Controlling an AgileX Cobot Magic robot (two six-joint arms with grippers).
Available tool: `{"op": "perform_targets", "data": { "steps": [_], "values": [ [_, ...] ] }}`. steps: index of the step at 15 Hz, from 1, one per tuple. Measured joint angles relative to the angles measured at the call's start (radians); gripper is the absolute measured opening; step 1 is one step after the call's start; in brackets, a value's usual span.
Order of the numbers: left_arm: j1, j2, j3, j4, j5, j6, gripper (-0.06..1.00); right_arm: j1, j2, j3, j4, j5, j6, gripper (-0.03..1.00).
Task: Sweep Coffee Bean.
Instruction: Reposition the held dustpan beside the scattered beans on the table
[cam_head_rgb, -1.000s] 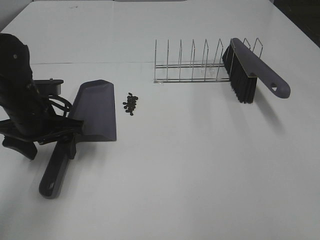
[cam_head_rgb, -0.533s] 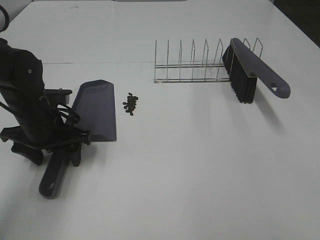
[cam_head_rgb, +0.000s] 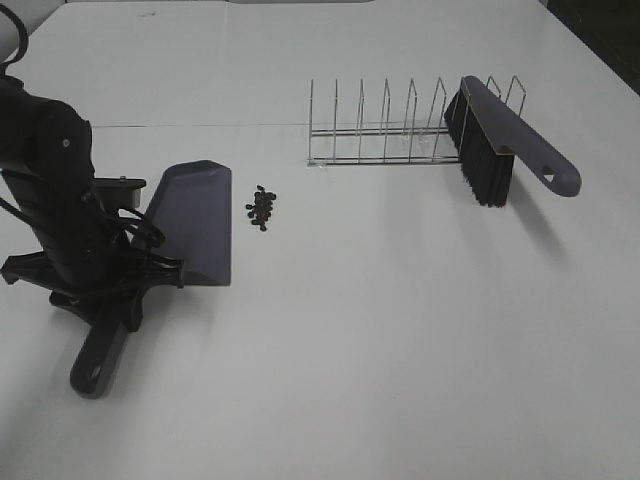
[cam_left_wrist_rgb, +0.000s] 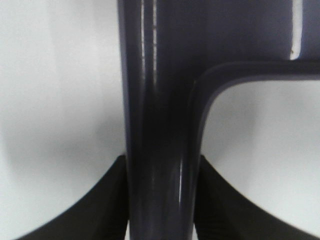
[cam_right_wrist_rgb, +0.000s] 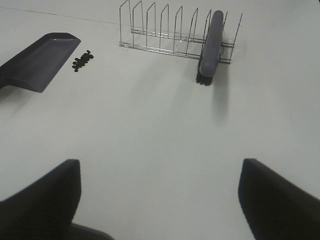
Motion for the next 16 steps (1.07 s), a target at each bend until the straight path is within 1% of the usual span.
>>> {"op": "perform_targets", "data": {
  "steps": [3,6,9,12,16],
  "values": [
    [0.0,-0.003,0.0,0.001,0.014,-0.039,0.32,0.0,0.0,0.0,0.0,0.0,0.0,0.73],
    [0.0,-0.06,0.0,0.034,0.051,-0.074,0.32,0.0,0.0,0.0,0.0,0.0,0.0,0.73],
    [0.0,-0.135,0.0,0.052,0.051,-0.079,0.32,0.0,0.0,0.0,0.0,0.0,0.0,0.73],
    [0.0,-0.142,0.0,0.052,0.054,-0.08,0.32,0.0,0.0,0.0,0.0,0.0,0.0,0.73],
    [0.0,-0.142,0.0,0.083,0.047,-0.08,0.32,0.0,0.0,0.0,0.0,0.0,0.0,0.73]
  ]
}}
